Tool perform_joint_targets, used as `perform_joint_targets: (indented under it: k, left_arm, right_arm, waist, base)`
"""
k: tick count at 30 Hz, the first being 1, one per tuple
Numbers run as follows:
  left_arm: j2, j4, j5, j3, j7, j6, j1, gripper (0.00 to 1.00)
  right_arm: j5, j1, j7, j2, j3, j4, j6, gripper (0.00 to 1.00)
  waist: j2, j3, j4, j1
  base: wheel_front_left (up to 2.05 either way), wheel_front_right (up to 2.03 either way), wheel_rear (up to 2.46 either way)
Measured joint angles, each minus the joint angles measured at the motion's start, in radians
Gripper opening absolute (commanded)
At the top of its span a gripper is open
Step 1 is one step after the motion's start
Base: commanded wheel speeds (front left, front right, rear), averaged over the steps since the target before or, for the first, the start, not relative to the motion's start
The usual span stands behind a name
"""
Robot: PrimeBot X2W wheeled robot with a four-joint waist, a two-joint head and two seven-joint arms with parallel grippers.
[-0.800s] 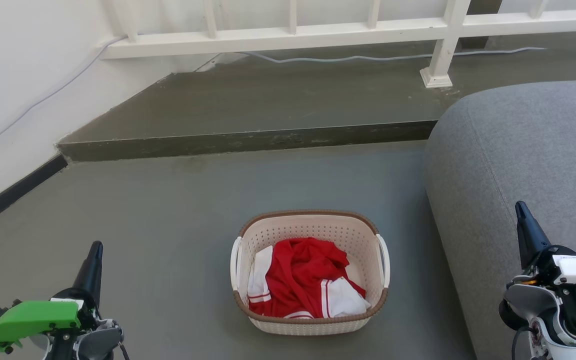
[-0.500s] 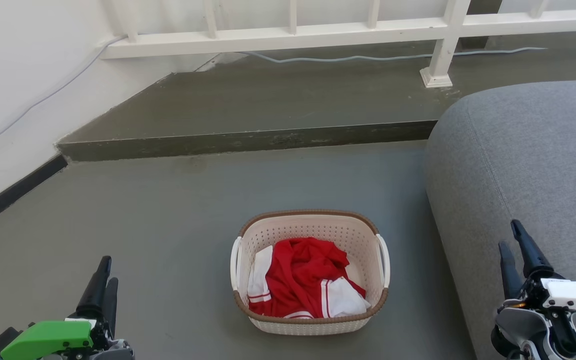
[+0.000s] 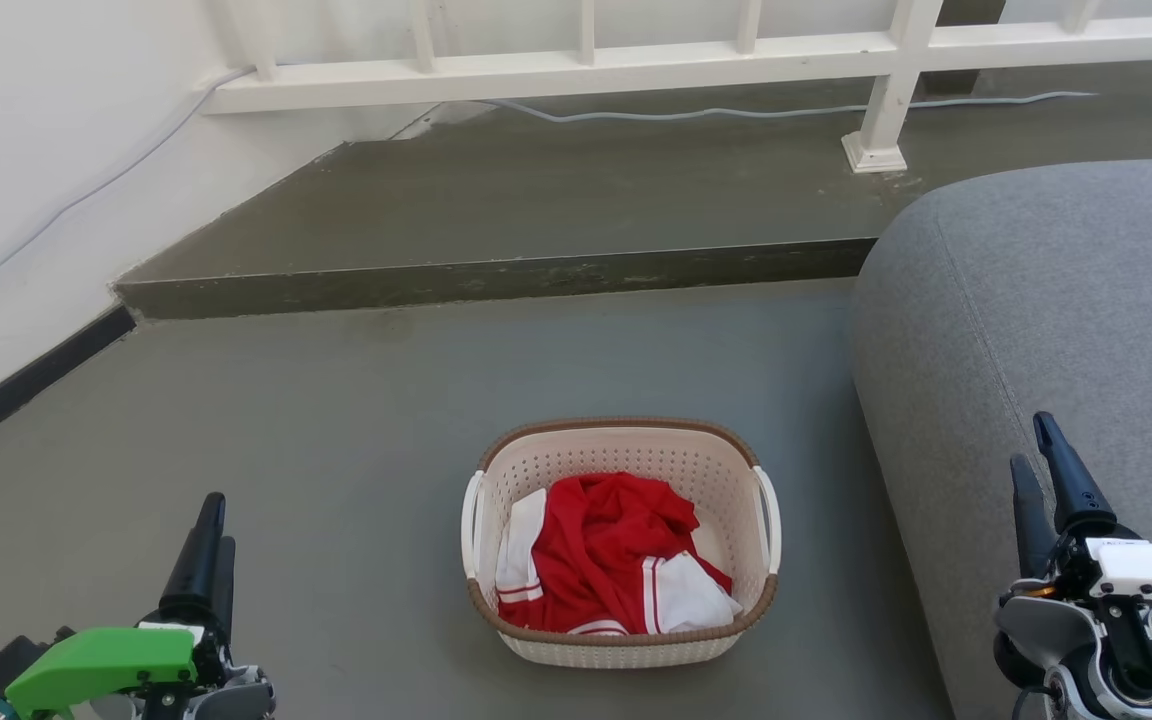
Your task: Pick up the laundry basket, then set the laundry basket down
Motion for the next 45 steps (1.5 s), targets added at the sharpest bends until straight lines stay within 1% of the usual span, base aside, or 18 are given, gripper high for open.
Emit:
perform_joint_targets:
  k: [6,10,13,17,21,22,27,34,37,45]
  left_arm:
    - [0.007,-0.014,0.053,-0.024,-0.024,0.0,-0.001,1.0]
    - [0.031,-0.024,0.117,-0.048,-0.041,0.0,-0.002,1.0]
    - [0.037,-0.027,0.171,-0.057,-0.052,0.0,-0.003,1.0]
    - [0.039,-0.028,0.215,-0.068,-0.059,0.0,-0.005,1.0]
    - [0.045,-0.034,0.304,-0.069,-0.076,0.0,-0.011,1.0]
    - [0.053,-0.037,0.354,-0.071,-0.084,0.0,-0.014,1.0]
    - [0.062,-0.043,0.459,-0.088,-0.094,0.014,-0.021,1.0]
    - [0.065,-0.051,0.607,-0.122,-0.124,0.037,-0.021,1.0]
    - [0.065,-0.055,0.657,-0.138,-0.134,0.053,-0.021,1.0]
    - [0.062,-0.064,0.779,-0.161,-0.162,0.071,-0.022,1.0]
  right_arm:
    - [-0.048,-0.003,-0.027,-0.02,0.025,-0.035,0.0,1.0]
    - [-0.089,-0.003,-0.042,-0.034,0.049,-0.057,0.0,1.0]
    - [-0.12,-0.003,-0.055,-0.049,0.068,-0.07,0.0,1.0]
    - [-0.158,-0.003,-0.069,-0.059,0.087,-0.079,0.0,1.0]
    - [-0.252,-0.003,-0.081,-0.102,0.114,-0.084,0.0,1.0]
    - [-0.291,-0.003,-0.09,-0.114,0.122,-0.085,0.0,1.0]
    - [-0.389,-0.004,-0.107,-0.127,0.153,-0.087,0.001,1.0]
    - [-0.542,-0.01,-0.133,-0.139,0.157,-0.107,0.001,1.0]
    - [-0.595,-0.012,-0.143,-0.139,0.166,-0.118,0.0,1.0]
    - [-0.718,-0.012,-0.169,-0.139,0.192,-0.131,0.0,1.0]
  waist:
    - [0.0,0.002,0.001,0.0]
    - [0.0,0.003,0.001,0.0]
    - [0.0001,0.003,0.002,0.0]
    - [0.0001,0.003,0.002,0.0001]
    - [0.0,0.004,0.002,0.0]
    - [0.0,0.004,0.002,0.0]
    - [0.0,0.004,0.003,0.0]
    - [0.0,0.004,0.003,0.0001]
    - [0.0,0.005,0.004,0.0]
    - [0.0001,0.007,0.006,0.0]
  base:
    - [0.0,0.0,0.0]
    - [0.0,0.0,0.0]
    - [0.0,0.0,0.0]
    - [0.0,0.0,0.0]
    - [0.0,0.0,0.0]
    - [0.0,0.0,0.0]
    - [0.0,0.0,0.0]
    - [0.0,0.0,0.0]
    - [0.0,0.0,0.0]
    - [0.0,0.0,0.0]
